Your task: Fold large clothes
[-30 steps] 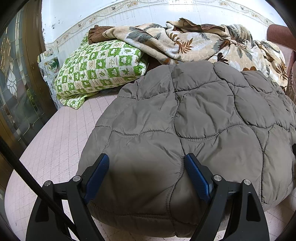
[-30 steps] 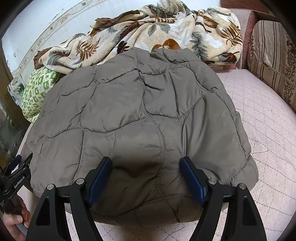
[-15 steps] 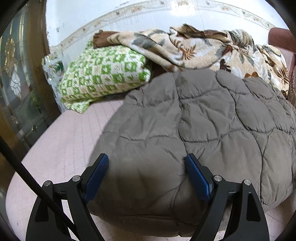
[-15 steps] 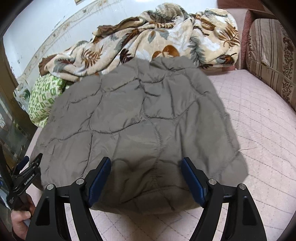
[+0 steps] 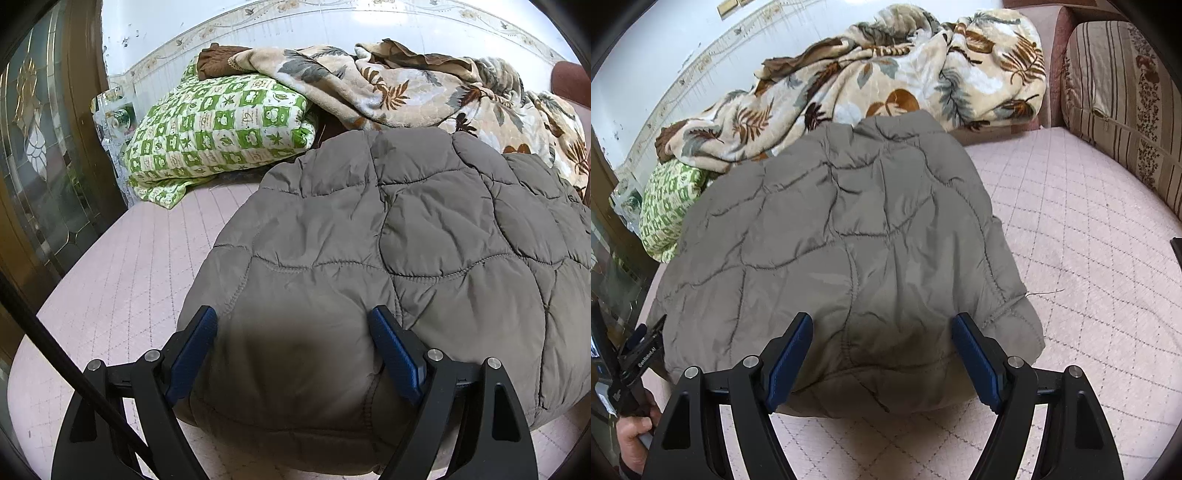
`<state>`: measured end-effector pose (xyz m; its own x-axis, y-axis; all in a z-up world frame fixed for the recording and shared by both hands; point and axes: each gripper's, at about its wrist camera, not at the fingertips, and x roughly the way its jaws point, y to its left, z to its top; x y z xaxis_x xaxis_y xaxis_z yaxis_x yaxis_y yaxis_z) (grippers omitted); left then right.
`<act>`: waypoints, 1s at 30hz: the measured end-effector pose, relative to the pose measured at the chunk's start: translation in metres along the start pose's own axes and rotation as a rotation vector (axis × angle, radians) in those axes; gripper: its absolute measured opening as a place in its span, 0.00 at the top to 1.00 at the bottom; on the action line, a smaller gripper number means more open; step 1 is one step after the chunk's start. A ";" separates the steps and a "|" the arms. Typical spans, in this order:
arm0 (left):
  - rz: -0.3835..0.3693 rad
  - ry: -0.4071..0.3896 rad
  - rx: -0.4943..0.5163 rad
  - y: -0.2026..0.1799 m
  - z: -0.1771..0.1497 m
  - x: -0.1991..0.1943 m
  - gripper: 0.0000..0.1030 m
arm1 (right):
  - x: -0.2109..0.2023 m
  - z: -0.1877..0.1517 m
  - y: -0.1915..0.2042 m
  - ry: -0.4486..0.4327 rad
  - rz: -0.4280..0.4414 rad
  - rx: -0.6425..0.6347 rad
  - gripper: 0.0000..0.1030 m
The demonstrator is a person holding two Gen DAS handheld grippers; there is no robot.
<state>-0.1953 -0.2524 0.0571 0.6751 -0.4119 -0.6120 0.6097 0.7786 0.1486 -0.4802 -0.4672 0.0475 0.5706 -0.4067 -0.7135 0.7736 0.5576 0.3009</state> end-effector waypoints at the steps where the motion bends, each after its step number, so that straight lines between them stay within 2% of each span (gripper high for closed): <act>1: 0.000 0.002 0.001 -0.001 0.000 0.000 0.17 | 0.002 0.000 0.000 0.005 -0.001 -0.001 0.21; 7: -0.001 -0.005 -0.009 -0.001 0.000 -0.002 0.17 | 0.003 0.000 0.003 0.003 -0.020 -0.012 0.21; 12: 0.008 -0.064 -0.028 -0.002 0.002 -0.018 0.17 | -0.013 0.000 0.022 -0.092 -0.079 -0.097 0.21; 15: -0.020 -0.101 -0.041 -0.003 0.004 -0.029 0.17 | -0.016 0.000 0.035 -0.117 -0.052 -0.131 0.21; 19: -0.066 -0.140 0.004 -0.015 0.003 -0.039 0.17 | -0.009 -0.005 0.056 -0.105 -0.013 -0.172 0.21; 24: -0.119 -0.106 0.060 -0.033 -0.002 -0.035 0.17 | 0.004 -0.015 0.083 -0.084 -0.002 -0.236 0.21; 30: -0.119 -0.058 0.097 -0.039 -0.006 -0.023 0.17 | 0.024 -0.024 0.095 -0.031 -0.028 -0.291 0.20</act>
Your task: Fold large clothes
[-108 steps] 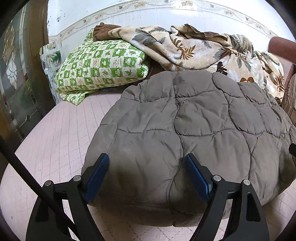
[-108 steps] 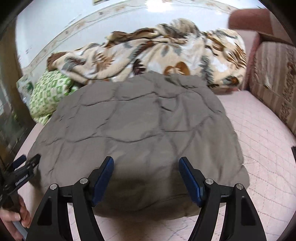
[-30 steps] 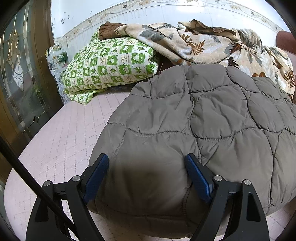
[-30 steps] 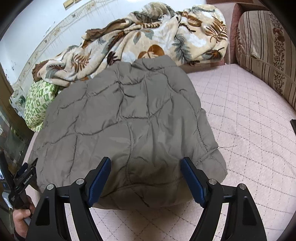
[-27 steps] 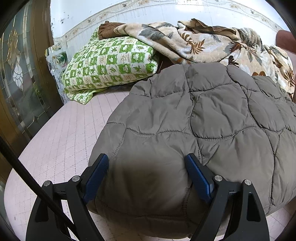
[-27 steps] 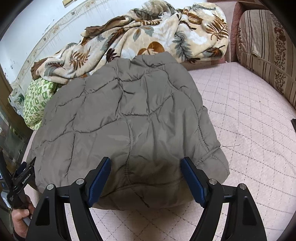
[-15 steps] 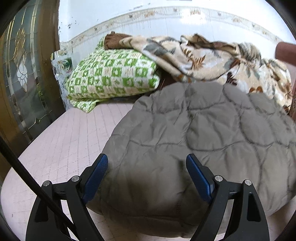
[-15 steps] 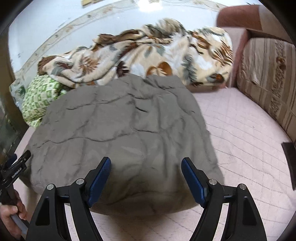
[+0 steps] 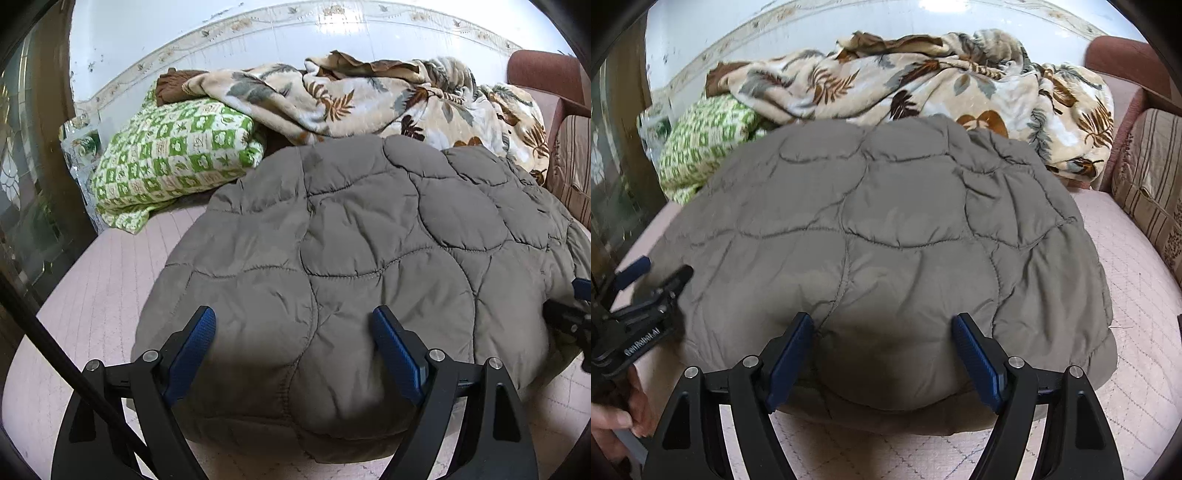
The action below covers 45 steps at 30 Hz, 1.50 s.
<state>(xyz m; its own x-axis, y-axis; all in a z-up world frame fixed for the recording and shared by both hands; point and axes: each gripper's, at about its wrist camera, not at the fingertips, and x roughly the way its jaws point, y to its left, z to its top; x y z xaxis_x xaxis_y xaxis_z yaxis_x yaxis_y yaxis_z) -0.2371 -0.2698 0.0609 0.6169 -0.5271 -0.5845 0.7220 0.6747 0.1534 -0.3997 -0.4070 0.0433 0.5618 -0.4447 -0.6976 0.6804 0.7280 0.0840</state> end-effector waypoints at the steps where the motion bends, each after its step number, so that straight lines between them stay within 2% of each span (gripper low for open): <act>1: -0.002 0.007 0.000 0.000 -0.001 0.001 0.17 | 0.002 0.000 0.000 0.006 0.000 -0.002 0.18; 9: -0.007 0.016 -0.004 0.000 -0.003 0.003 0.16 | -0.001 -0.002 -0.005 0.014 0.020 0.012 0.18; 16: 0.015 -0.022 -0.043 0.008 0.003 -0.005 0.17 | -0.011 0.002 -0.013 -0.014 0.015 0.043 0.18; 26: 0.020 -0.004 -0.045 0.010 0.002 -0.001 0.17 | -0.005 0.000 -0.010 0.019 0.011 0.026 0.18; 45: 0.008 0.010 -0.104 0.026 0.003 -0.007 0.17 | -0.027 0.003 -0.032 0.002 0.011 0.117 0.17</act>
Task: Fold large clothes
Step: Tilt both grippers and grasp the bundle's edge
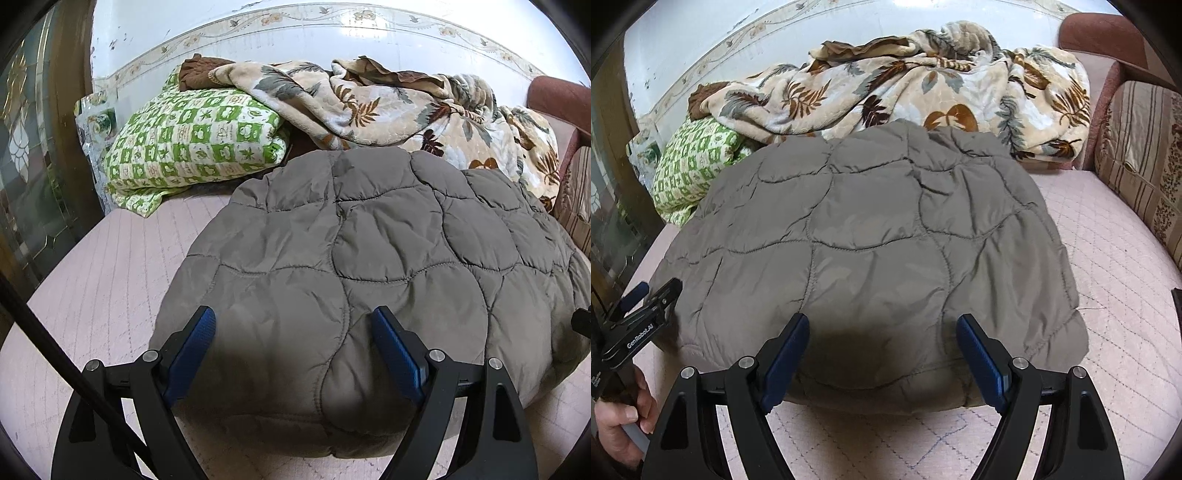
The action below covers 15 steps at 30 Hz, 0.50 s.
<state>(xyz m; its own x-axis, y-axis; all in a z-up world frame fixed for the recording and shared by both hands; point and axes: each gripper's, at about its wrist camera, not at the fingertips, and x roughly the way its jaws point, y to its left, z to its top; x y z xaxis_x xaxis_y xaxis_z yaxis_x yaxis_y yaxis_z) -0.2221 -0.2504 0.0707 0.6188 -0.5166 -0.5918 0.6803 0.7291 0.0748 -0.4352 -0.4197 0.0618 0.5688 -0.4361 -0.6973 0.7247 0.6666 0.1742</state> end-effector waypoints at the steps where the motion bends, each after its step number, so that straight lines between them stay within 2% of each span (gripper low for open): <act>1: -0.001 0.007 -0.006 0.002 0.000 0.000 0.17 | -0.001 0.000 -0.002 0.002 0.006 0.012 0.18; 3: -0.001 0.020 -0.020 0.006 0.001 -0.001 0.17 | -0.001 0.000 -0.007 0.012 0.023 0.036 0.17; 8: -0.001 0.047 -0.050 0.018 0.003 -0.004 0.17 | -0.011 0.002 -0.024 -0.001 0.003 0.067 0.18; 15: 0.018 0.095 -0.079 0.040 0.004 -0.007 0.17 | -0.023 0.008 -0.077 -0.002 0.020 0.259 0.17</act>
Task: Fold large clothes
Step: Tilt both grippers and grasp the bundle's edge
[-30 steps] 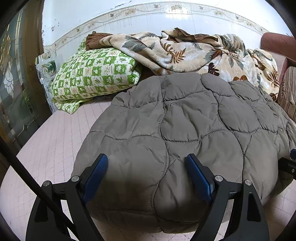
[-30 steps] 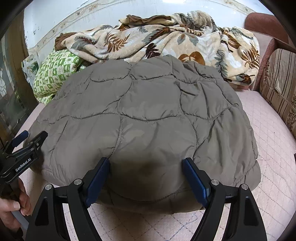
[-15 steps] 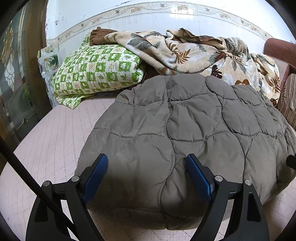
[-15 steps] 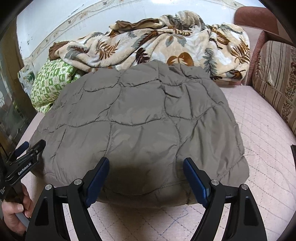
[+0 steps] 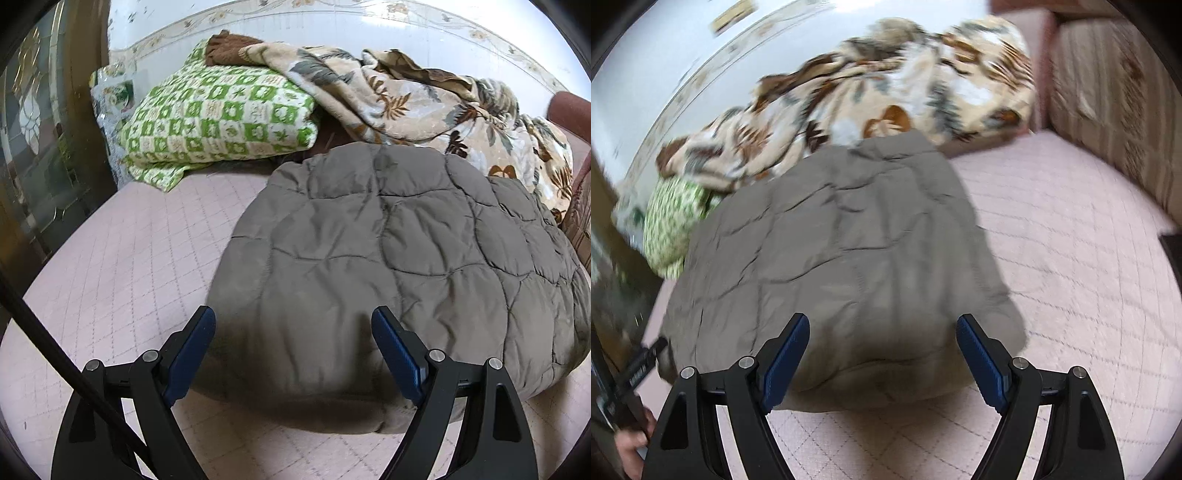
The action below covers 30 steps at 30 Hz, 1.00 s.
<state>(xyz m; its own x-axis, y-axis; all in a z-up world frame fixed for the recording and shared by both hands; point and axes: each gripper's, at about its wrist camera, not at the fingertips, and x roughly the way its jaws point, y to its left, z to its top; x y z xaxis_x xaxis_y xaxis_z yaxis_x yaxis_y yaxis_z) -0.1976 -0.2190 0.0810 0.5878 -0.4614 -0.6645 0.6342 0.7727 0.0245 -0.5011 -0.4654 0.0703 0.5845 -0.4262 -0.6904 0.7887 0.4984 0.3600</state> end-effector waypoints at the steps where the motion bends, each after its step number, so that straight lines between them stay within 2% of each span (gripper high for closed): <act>1: -0.004 0.013 -0.015 0.006 0.001 0.000 0.17 | -0.001 0.001 -0.009 0.007 0.013 0.040 0.17; 6: -0.042 0.073 -0.131 0.040 0.006 0.001 0.17 | -0.002 0.002 -0.038 0.034 0.041 0.181 0.17; 11: -0.084 0.152 -0.293 0.084 0.003 0.005 0.17 | -0.006 0.000 -0.050 0.039 0.041 0.233 0.17; 16: -0.130 0.215 -0.403 0.110 -0.005 0.010 0.17 | -0.010 -0.004 -0.065 0.042 0.045 0.298 0.17; 25: -0.245 0.304 -0.488 0.105 -0.018 0.023 0.17 | 0.000 -0.019 -0.096 0.088 0.131 0.497 0.17; 30: -0.297 0.335 -0.531 0.096 -0.026 0.033 0.17 | 0.003 -0.021 -0.101 0.087 0.169 0.540 0.17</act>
<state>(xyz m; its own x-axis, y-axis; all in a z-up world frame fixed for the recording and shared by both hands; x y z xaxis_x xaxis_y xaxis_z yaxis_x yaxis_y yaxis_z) -0.1304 -0.1481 0.0421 0.1868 -0.5928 -0.7834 0.3622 0.7828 -0.5059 -0.5830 -0.5008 0.0187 0.7114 -0.2986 -0.6362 0.6844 0.0884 0.7238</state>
